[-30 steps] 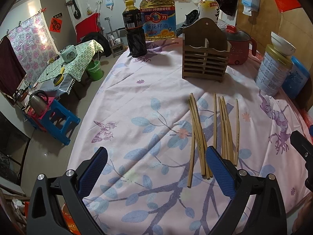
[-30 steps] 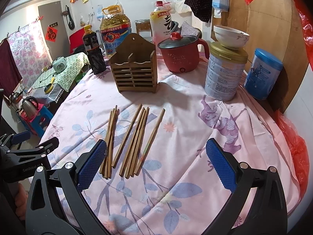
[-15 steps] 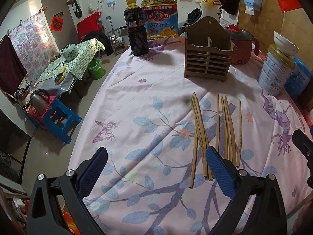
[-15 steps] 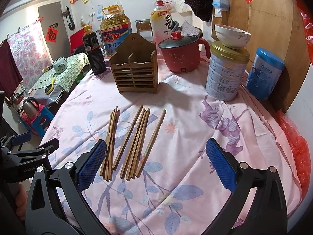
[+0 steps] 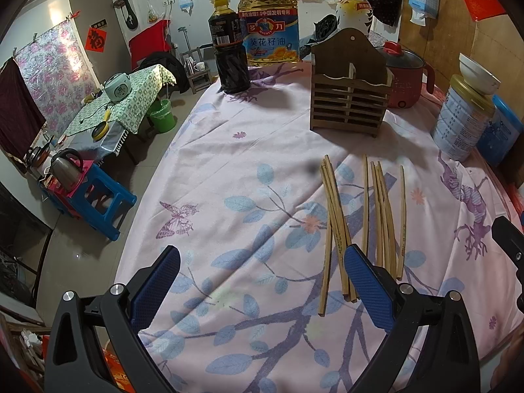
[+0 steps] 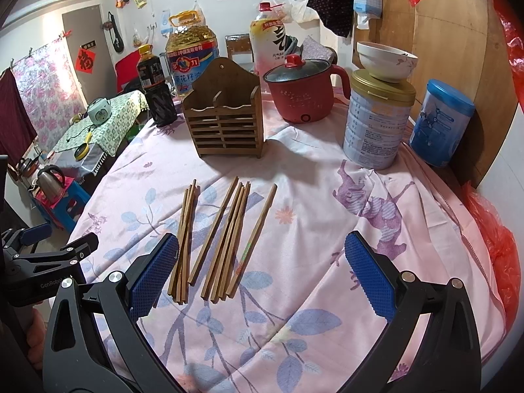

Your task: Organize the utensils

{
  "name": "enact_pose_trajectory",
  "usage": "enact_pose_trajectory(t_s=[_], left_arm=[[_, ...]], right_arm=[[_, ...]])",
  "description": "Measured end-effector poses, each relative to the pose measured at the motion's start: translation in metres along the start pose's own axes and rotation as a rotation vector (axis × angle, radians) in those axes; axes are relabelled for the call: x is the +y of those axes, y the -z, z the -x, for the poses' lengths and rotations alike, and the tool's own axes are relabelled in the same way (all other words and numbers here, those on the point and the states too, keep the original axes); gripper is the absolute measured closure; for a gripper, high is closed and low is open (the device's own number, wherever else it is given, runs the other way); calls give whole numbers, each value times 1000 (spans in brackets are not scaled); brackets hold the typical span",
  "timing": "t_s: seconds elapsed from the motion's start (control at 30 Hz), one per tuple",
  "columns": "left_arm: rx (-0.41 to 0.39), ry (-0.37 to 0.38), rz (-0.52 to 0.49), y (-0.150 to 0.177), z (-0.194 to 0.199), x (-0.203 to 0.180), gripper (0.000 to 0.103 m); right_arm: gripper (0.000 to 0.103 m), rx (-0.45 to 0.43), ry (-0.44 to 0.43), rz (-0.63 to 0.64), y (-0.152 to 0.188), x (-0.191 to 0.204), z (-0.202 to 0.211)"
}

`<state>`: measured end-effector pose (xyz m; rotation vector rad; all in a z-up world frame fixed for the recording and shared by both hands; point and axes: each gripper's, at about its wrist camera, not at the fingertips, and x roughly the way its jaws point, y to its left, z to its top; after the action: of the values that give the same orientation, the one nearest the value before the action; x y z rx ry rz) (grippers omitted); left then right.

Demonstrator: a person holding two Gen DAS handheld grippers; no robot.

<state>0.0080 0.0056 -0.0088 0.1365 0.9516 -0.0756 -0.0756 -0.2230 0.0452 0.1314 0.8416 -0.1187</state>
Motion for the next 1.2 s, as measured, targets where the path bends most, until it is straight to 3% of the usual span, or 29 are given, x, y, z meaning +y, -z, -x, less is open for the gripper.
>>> enact_pose_trajectory(t_s=[1.2], left_arm=[[3, 0, 2, 0, -2, 0, 5]], right_arm=[[5, 3, 1, -11, -1, -2, -1]])
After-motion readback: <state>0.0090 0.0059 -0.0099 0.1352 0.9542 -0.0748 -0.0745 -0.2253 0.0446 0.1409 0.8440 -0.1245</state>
